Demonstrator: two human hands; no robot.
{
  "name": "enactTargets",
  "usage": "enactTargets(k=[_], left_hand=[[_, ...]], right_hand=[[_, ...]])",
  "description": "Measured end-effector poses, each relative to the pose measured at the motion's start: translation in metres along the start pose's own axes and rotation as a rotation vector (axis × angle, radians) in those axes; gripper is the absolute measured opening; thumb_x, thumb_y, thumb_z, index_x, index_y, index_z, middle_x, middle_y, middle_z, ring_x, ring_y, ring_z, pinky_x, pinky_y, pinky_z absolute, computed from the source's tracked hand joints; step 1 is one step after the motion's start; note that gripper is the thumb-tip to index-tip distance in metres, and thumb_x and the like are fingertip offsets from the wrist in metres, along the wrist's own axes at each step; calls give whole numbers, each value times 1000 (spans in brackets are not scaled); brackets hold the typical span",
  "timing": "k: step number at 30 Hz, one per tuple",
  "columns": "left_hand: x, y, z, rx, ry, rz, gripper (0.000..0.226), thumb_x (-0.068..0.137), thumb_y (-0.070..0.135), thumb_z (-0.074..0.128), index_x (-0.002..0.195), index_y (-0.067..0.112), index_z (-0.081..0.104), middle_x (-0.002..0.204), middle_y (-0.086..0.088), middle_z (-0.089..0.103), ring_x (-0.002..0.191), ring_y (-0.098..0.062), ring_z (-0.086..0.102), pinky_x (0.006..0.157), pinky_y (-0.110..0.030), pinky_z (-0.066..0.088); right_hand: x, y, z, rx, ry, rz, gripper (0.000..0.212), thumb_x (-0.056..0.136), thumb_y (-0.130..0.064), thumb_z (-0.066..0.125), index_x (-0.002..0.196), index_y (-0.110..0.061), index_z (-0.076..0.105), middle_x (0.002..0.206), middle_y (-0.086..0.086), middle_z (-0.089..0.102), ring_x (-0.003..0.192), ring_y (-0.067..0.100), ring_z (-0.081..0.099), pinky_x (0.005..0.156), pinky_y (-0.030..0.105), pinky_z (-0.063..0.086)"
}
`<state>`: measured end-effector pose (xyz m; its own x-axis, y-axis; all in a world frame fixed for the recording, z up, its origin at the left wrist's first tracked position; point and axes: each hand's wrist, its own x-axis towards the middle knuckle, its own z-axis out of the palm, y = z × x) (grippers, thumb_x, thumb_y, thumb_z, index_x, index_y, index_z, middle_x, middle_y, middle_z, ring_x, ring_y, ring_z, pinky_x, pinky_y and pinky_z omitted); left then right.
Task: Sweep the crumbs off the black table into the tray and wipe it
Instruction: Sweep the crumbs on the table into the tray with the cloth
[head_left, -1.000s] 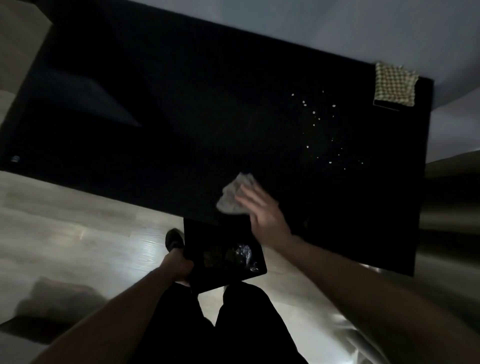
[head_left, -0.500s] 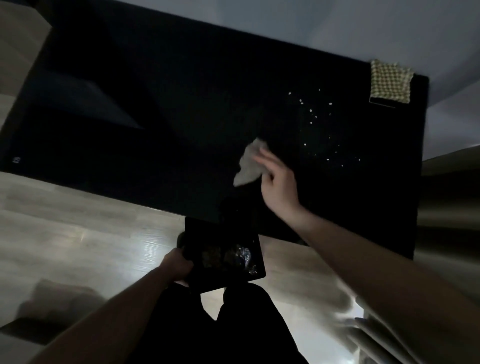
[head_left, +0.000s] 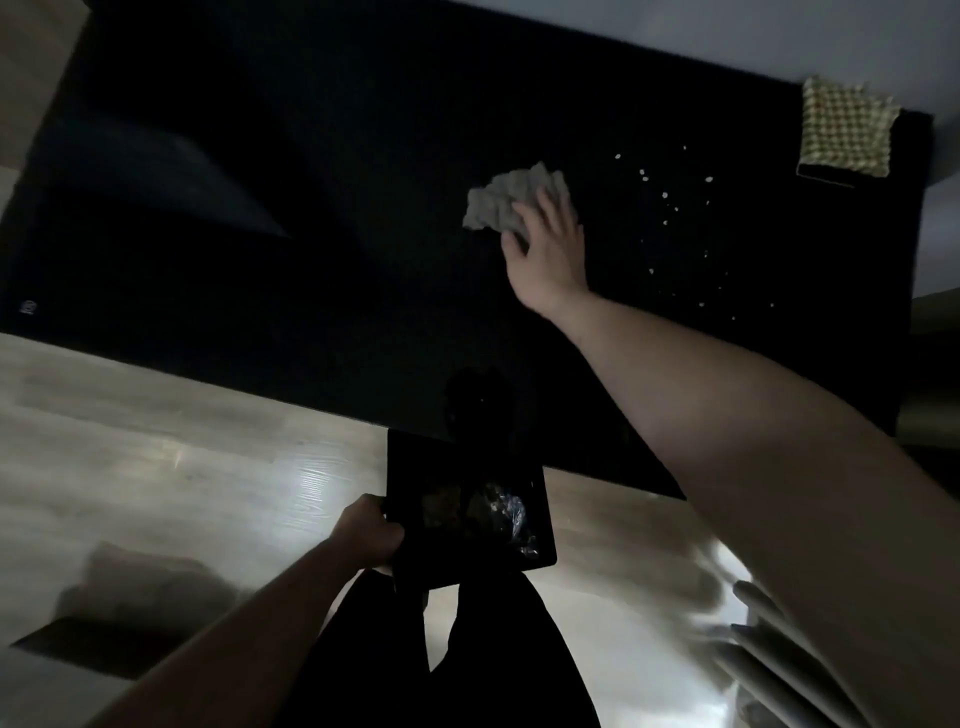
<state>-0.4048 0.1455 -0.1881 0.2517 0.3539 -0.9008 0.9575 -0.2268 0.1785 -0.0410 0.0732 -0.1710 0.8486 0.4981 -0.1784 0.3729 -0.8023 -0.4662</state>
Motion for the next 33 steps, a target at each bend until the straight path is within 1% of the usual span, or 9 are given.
enactTargets(k=[6, 11, 14, 18, 21, 24, 28, 30, 33], left_hand=[[-1, -4, -9, 20, -53, 8, 39, 69, 20, 56, 100, 13, 78, 93, -9, 79, 89, -29, 76, 85, -42, 64], [-2, -8, -15, 20, -83, 39, 41, 63, 19, 53, 95, 10, 77, 92, -14, 79, 85, -35, 77, 81, -46, 64], [-13, -3, -21, 51, -75, 57, 32, 72, 15, 54, 94, 9, 76, 94, -14, 78, 85, -34, 77, 78, -45, 65], [-21, 0, -27, -8, -124, 40, 29, 83, 6, 51, 101, 5, 74, 95, -18, 75, 68, -36, 78, 58, -47, 65], [-24, 1, -29, -19, -129, 27, 28, 86, 2, 51, 106, 0, 71, 99, -21, 74, 74, -37, 76, 54, -44, 65], [-22, -1, -30, -9, -127, 24, 26, 85, 2, 54, 105, 0, 71, 93, -20, 75, 74, -36, 77, 55, -45, 65], [-14, -6, -30, -7, -133, 35, 26, 86, 2, 51, 102, 2, 71, 88, -19, 76, 68, -36, 78, 56, -47, 65], [-11, -7, -29, -15, -123, 34, 27, 84, 2, 50, 100, 3, 71, 90, -19, 76, 68, -37, 78, 56, -47, 65], [-1, -15, -29, -11, -117, 35, 30, 76, 6, 51, 98, 7, 72, 92, -16, 75, 73, -34, 77, 61, -46, 66]], right_hand=[[-158, 4, 38, 251, 29, -246, 24, 99, -17, 61, 122, -17, 69, 151, 0, 56, 150, 20, 39, 123, 42, 33], [-269, 0, 47, 339, -89, -172, 31, 94, 0, 57, 111, -21, 72, 145, -12, 61, 148, -4, 36, 119, 28, 36], [-305, -7, 42, 468, -109, -12, 31, 90, 8, 60, 104, -16, 72, 135, -16, 63, 132, -10, 52, 105, 13, 43], [-296, -4, 15, 569, 107, 156, 42, 95, 1, 58, 104, -39, 66, 125, -26, 65, 120, 5, 64, 104, 31, 51], [-264, 12, -15, 595, 267, 234, 35, 100, -3, 57, 110, -35, 66, 133, -15, 67, 128, 7, 61, 109, 30, 48], [-235, 32, -33, 488, 254, 243, 32, 102, -9, 56, 124, -31, 63, 143, -10, 61, 134, 3, 54, 114, 30, 45], [-218, 50, -1, 241, 138, 241, 57, 102, -7, 52, 155, -28, 46, 162, -4, 43, 153, 19, 33, 126, 43, 31], [-229, 47, 22, 158, 134, 246, 57, 101, -9, 53, 154, -28, 48, 165, -5, 38, 157, 25, 26, 126, 44, 29], [-266, 28, 44, 189, 144, 149, 51, 94, -5, 51, 140, -24, 64, 158, -8, 49, 151, 18, 38, 124, 32, 30]])
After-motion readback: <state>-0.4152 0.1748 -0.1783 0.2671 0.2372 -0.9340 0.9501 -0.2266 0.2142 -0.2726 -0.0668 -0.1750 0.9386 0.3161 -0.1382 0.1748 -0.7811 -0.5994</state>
